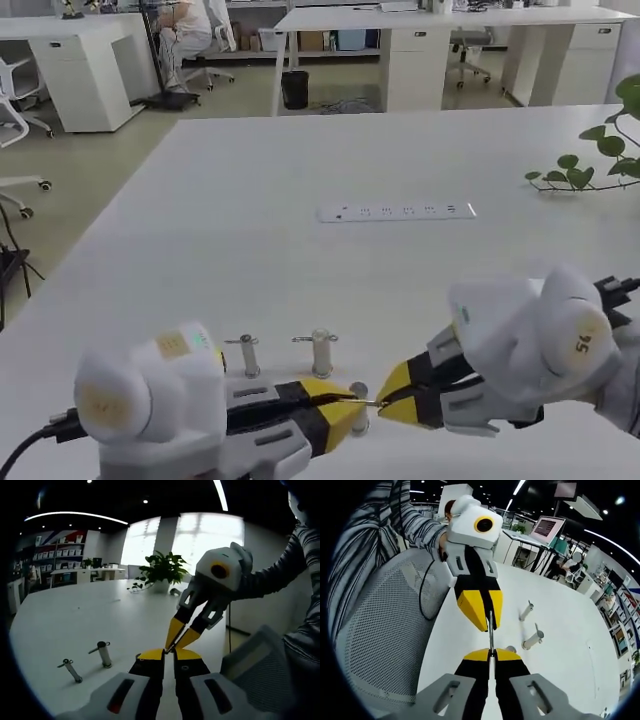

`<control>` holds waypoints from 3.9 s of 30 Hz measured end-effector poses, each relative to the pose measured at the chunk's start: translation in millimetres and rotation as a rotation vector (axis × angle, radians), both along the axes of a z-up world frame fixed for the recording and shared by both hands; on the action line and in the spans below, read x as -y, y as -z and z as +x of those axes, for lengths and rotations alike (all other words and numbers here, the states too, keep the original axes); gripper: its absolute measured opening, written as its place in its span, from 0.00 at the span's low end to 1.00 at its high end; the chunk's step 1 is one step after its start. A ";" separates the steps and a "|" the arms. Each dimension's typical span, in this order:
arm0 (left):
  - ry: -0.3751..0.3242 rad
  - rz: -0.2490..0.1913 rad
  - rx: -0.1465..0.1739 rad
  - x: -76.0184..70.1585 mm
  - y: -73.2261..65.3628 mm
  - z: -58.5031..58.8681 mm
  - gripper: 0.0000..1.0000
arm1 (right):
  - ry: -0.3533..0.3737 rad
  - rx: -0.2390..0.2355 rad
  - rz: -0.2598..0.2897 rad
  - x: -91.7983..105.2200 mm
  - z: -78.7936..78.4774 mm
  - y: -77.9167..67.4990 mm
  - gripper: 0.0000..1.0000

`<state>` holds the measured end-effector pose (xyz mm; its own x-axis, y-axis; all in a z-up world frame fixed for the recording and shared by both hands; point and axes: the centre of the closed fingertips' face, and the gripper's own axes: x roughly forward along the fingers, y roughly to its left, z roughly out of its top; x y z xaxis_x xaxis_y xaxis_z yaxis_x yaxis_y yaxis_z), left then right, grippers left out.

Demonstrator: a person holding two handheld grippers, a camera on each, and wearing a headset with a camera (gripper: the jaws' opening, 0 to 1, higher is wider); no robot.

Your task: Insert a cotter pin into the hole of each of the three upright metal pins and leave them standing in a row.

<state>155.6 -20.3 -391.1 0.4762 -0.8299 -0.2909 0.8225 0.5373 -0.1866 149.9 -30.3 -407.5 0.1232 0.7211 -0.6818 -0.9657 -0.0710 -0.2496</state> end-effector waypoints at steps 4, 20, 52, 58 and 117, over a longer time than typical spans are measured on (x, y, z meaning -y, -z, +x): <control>-0.034 0.010 0.015 -0.7 2.4 3.7 0.13 | 0.022 0.025 -0.006 3.7 7.5 0.6 0.00; -0.167 0.107 0.042 -5.0 31.0 23.7 0.32 | 0.104 0.052 -0.103 28.2 30.9 28.3 0.00; -0.304 0.182 -0.072 10.9 86.1 58.3 0.24 | 0.140 0.016 -0.192 40.5 54.8 66.5 0.00; -0.308 0.190 -0.068 10.0 88.8 57.7 0.18 | 0.133 0.020 -0.191 35.9 54.6 65.3 0.00; -0.337 0.186 -0.087 4.4 104.2 55.3 0.11 | 0.141 0.059 -0.129 -0.1 40.1 49.2 0.03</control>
<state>210.9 -24.7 -495.3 0.6795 -0.5607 -0.4731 0.5799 0.8055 -0.1219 190.0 -30.2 -456.7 0.2593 0.6013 -0.7558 -0.9522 0.0285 -0.3041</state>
